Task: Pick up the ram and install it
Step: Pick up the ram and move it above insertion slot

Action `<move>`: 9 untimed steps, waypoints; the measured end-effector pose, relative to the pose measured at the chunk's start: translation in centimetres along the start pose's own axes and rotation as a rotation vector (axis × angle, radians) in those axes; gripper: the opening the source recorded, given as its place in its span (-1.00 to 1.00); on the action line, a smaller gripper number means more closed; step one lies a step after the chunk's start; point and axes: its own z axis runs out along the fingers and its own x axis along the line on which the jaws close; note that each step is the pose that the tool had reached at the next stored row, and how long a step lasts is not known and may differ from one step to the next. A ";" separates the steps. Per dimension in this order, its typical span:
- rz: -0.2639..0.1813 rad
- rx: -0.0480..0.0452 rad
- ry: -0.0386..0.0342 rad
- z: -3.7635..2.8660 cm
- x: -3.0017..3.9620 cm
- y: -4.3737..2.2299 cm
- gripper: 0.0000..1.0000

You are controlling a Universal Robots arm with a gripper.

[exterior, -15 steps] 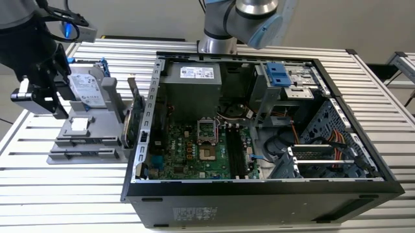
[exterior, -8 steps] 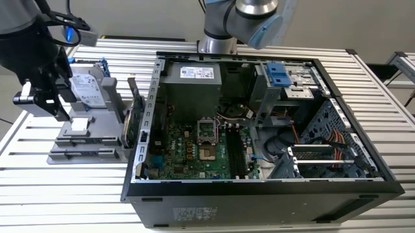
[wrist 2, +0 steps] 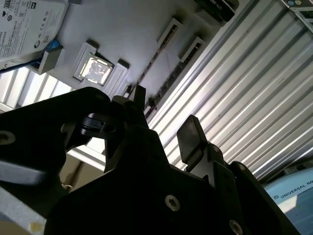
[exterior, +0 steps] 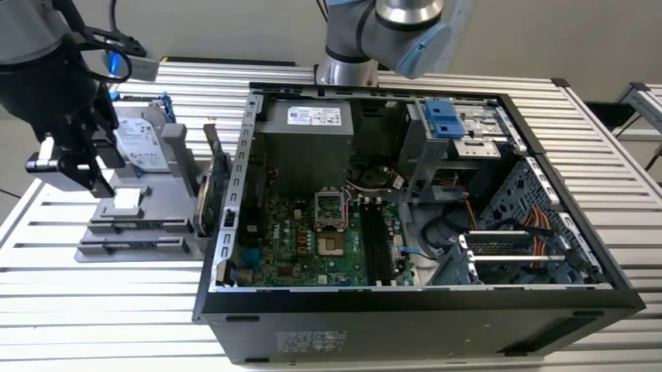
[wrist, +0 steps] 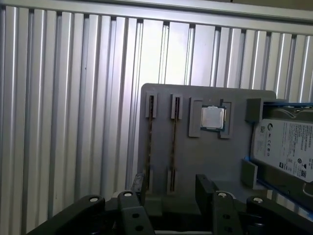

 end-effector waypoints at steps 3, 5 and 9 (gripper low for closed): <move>0.002 0.0000 0.0002 0.27 0.01 0.00 1.00; 0.004 0.0000 0.0003 0.46 0.02 0.00 1.00; 0.007 0.0002 0.0004 0.83 0.05 0.01 1.00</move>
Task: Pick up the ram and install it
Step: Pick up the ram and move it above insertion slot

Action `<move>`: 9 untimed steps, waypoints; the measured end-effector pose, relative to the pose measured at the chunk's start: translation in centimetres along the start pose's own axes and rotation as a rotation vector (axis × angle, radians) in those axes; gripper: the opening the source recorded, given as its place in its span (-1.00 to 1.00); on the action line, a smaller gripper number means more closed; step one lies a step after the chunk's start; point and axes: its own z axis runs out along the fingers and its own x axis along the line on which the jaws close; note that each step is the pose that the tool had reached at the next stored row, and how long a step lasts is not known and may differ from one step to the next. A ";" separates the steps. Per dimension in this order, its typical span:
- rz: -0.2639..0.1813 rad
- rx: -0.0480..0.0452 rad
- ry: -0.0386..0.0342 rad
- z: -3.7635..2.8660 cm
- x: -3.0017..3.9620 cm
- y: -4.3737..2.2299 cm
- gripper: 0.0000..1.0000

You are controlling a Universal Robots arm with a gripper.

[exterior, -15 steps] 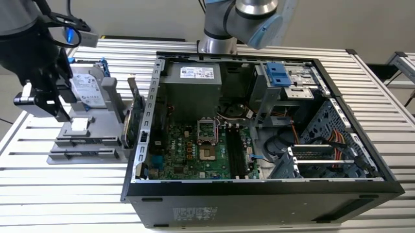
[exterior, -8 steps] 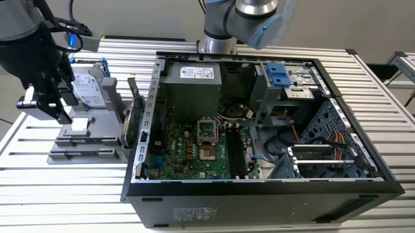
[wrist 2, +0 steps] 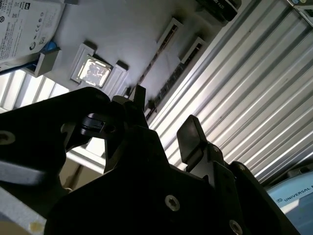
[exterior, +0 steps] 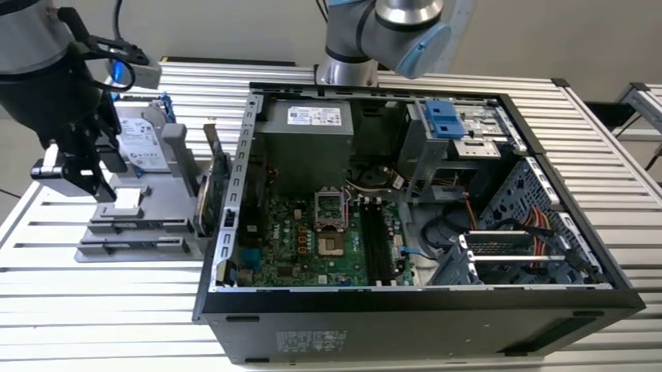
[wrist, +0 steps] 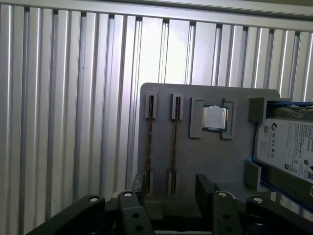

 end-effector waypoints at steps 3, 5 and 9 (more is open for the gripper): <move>0.002 0.0000 0.0000 0.28 0.04 0.00 1.00; 0.003 0.0001 0.0001 0.46 0.06 0.00 1.00; 0.005 0.0001 0.0001 0.82 0.09 0.00 1.00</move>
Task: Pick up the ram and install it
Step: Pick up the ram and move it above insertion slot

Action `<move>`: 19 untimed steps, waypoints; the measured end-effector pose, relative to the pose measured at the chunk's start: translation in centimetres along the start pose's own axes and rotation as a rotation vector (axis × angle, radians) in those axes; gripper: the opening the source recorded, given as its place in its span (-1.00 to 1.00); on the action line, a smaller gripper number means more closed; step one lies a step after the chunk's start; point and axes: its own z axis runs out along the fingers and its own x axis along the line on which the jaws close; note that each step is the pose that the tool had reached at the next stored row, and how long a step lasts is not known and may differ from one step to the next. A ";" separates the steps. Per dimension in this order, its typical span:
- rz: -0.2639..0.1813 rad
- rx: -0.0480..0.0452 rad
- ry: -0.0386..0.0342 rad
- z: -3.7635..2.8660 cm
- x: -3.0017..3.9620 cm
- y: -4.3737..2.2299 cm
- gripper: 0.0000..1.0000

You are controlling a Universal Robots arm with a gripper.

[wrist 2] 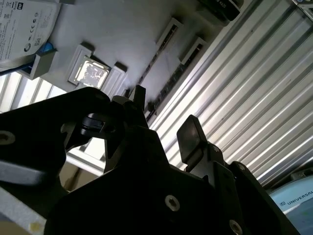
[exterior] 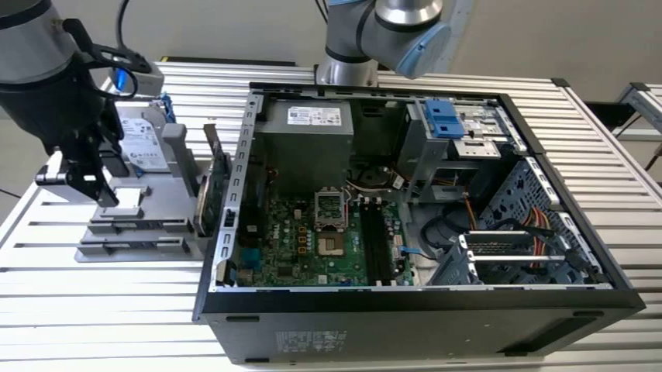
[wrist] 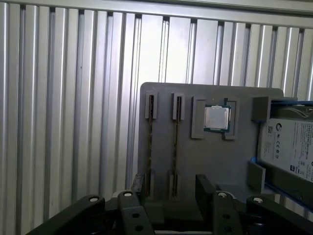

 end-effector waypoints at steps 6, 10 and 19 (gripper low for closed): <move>0.005 0.0001 0.0002 0.57 0.08 0.00 1.00; 0.013 0.0003 0.0007 0.95 0.16 0.01 1.00; 0.016 0.0005 0.0010 1.83 0.29 0.02 1.00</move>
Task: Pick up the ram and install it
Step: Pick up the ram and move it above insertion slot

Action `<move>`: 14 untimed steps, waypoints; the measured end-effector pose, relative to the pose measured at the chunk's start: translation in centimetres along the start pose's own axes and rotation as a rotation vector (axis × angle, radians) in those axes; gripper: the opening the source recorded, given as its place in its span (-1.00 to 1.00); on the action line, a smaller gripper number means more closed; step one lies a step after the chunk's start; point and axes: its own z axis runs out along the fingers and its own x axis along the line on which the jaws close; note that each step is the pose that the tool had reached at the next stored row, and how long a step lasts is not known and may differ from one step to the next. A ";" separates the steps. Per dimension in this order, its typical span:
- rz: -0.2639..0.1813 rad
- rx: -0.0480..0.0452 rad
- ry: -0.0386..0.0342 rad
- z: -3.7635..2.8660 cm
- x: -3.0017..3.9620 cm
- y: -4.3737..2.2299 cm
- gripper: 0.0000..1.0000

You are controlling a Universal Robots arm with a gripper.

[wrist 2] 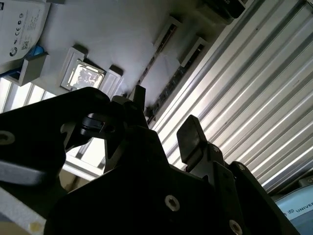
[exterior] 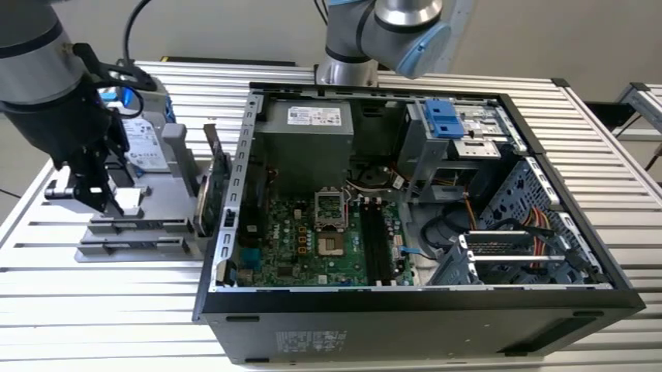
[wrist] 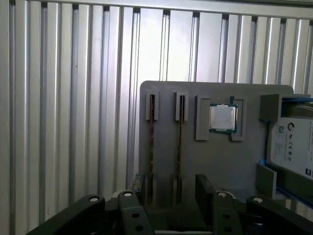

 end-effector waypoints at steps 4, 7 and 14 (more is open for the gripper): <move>0.000 -0.0001 0.0004 0.38 0.06 0.01 1.00; 0.000 0.0000 0.0006 0.67 0.12 0.00 1.00; 0.000 -0.0001 0.0017 1.32 0.23 0.01 1.00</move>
